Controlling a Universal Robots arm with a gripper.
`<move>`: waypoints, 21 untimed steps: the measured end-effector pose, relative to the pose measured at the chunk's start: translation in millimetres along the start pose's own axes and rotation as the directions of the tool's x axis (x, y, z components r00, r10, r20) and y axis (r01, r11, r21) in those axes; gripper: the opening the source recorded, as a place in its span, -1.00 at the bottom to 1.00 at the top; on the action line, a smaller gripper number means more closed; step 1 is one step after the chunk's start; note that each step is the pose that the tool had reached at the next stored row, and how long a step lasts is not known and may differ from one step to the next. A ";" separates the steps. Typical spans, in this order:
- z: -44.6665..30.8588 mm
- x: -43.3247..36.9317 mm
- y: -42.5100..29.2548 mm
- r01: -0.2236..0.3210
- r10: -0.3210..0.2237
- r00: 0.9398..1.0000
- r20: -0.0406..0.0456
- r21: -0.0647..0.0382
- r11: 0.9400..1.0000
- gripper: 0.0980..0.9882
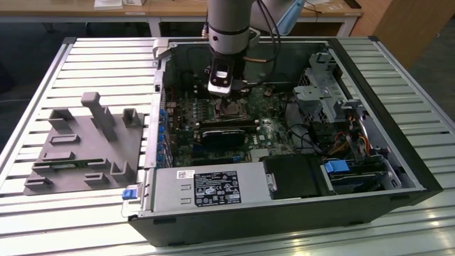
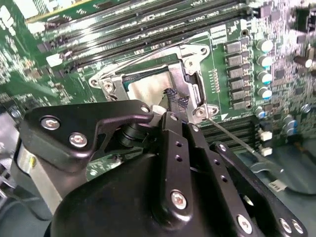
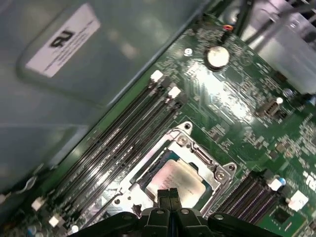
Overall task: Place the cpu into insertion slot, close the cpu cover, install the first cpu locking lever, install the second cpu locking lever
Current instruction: 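Close the cpu cover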
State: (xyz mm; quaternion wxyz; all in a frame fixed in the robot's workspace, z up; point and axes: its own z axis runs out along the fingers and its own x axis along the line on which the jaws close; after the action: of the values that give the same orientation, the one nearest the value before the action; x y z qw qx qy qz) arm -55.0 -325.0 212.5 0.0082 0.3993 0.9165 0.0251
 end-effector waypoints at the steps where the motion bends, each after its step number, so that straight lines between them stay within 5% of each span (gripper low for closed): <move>1: 0.0 0.0 0.0 0.018 -0.018 1.000 -0.001 0.000 1.000 -0.98; 6: 0.3 0.0 0.0 0.109 -0.109 0.994 -0.005 0.001 0.994 -0.98; 11: 0.7 0.0 -0.1 0.198 -0.198 0.980 -0.010 0.000 0.980 -0.98; 16: 1.1 0.0 -0.1 0.286 -0.286 0.958 -0.015 0.000 0.958 -0.98; 21: 1.5 0.0 -0.1 0.372 -0.372 0.928 -0.020 -0.001 0.928 -0.98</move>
State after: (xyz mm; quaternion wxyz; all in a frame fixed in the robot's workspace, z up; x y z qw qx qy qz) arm -55.0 -325.0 211.1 0.0035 0.2180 0.9756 0.0260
